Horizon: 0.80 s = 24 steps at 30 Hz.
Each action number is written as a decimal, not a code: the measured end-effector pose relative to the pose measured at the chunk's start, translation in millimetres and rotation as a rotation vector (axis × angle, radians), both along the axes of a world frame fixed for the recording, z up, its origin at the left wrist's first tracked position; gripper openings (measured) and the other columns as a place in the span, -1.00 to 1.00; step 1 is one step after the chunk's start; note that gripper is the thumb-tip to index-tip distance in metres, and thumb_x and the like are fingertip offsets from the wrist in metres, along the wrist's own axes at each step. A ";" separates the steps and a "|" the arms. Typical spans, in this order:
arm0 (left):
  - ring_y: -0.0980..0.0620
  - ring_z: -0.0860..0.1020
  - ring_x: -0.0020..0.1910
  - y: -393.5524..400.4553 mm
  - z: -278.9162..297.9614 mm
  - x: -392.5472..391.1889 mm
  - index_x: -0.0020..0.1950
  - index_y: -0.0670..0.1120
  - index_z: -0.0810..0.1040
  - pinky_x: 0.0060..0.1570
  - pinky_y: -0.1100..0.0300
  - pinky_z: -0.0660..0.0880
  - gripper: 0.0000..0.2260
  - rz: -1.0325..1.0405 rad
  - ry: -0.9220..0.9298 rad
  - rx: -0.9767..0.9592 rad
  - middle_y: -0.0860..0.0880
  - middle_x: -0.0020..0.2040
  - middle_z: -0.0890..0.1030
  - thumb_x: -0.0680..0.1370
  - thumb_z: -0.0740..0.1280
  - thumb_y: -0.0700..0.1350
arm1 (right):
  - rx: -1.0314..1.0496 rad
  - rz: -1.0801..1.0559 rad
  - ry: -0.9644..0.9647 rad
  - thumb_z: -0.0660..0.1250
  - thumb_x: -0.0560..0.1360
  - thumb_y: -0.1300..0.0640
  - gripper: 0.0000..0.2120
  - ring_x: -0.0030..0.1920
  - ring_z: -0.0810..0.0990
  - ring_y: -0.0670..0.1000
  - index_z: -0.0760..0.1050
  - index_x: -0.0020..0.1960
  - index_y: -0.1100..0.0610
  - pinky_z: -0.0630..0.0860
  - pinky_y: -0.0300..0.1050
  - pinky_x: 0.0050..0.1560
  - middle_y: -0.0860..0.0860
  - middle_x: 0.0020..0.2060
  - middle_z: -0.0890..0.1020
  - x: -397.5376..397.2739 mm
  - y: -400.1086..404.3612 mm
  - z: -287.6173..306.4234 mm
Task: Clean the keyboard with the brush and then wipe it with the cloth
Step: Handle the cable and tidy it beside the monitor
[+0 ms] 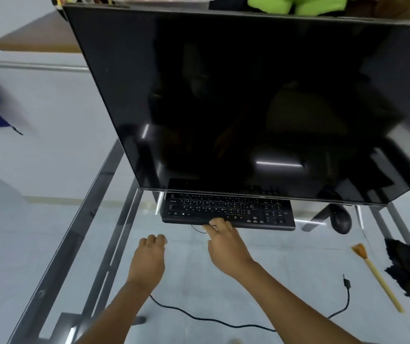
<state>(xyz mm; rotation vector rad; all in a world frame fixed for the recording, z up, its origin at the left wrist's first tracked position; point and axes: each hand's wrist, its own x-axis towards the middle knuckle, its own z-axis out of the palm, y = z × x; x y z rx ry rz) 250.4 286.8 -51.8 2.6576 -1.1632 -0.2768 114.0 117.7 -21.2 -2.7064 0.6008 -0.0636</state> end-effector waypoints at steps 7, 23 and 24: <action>0.14 0.56 -0.16 -66.0 116.5 -4.3 0.04 -0.06 0.56 -0.16 0.36 0.44 -0.86 0.040 0.298 -0.451 0.03 -0.07 0.57 0.55 0.28 -0.25 | 1.117 -0.180 -0.091 0.22 0.60 0.13 -0.66 0.14 0.61 -0.05 0.36 0.37 0.06 0.47 -0.13 0.22 0.00 0.19 0.60 16.9 24.6 94.2; 0.20 0.58 -0.06 -92.7 303.2 -57.5 0.10 0.12 0.52 -0.06 0.12 0.54 -0.77 -0.526 0.209 -0.644 0.15 -0.06 0.62 0.64 0.10 0.13 | 0.857 -0.121 -0.429 0.22 0.56 0.35 -0.83 -0.35 0.48 -0.09 0.59 -0.04 0.25 0.50 -0.21 -0.25 0.03 -0.35 0.55 -49.8 -17.3 301.5; 0.21 0.58 -0.10 -93.6 310.0 -59.8 0.08 0.12 0.50 -0.11 0.11 0.55 -0.74 -0.541 0.179 -0.633 0.15 -0.10 0.61 0.63 0.08 0.17 | 0.800 -0.081 -0.416 0.24 0.55 0.34 -0.85 -0.36 0.47 -0.09 0.59 -0.06 0.25 0.48 -0.22 -0.27 0.02 -0.37 0.54 -58.1 -22.8 312.7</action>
